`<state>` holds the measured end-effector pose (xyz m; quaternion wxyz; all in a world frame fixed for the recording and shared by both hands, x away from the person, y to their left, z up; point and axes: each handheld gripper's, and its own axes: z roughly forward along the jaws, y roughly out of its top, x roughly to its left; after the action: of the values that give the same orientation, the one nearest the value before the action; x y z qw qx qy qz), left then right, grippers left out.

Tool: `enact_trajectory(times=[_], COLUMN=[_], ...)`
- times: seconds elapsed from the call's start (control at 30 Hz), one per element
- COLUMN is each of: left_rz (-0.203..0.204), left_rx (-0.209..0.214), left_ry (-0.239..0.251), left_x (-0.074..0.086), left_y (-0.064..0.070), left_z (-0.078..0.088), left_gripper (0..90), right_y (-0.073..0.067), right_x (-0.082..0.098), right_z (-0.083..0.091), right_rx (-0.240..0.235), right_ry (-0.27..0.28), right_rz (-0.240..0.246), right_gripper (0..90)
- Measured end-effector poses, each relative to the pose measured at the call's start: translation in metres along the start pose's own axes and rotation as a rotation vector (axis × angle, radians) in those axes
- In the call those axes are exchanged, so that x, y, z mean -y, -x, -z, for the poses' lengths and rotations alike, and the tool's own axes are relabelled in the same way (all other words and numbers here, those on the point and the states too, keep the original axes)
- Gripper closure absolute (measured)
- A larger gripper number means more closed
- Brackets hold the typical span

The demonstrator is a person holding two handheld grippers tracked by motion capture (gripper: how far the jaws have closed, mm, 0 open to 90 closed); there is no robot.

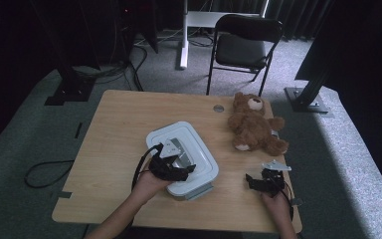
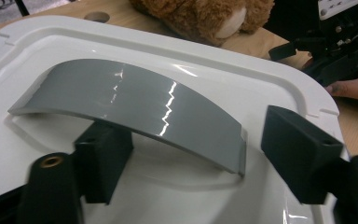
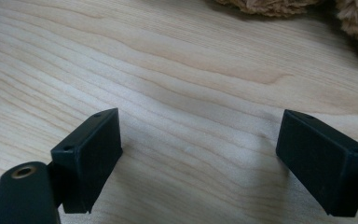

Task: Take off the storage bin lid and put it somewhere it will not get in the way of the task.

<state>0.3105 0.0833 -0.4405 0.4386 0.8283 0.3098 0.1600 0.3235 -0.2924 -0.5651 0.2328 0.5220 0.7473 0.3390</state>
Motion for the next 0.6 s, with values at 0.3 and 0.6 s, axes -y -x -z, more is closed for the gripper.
enact_trajectory(times=[0.3, 0.6], left_rz=[0.014, 0.112], left_rx=[0.066, 0.169], left_ry=[0.013, 0.031], left_x=[0.001, 0.000], left_y=[-0.005, -0.016], left_z=[0.002, 0.005], left_gripper=[46.1, 58.5], right_y=[0.000, 0.000], right_x=[0.000, 0.000], right_z=[0.000, 0.000], right_rx=[0.000, 0.001], right_ry=[0.000, 0.001], right_rz=[-0.001, 0.000], right_gripper=[13.2, 13.3])
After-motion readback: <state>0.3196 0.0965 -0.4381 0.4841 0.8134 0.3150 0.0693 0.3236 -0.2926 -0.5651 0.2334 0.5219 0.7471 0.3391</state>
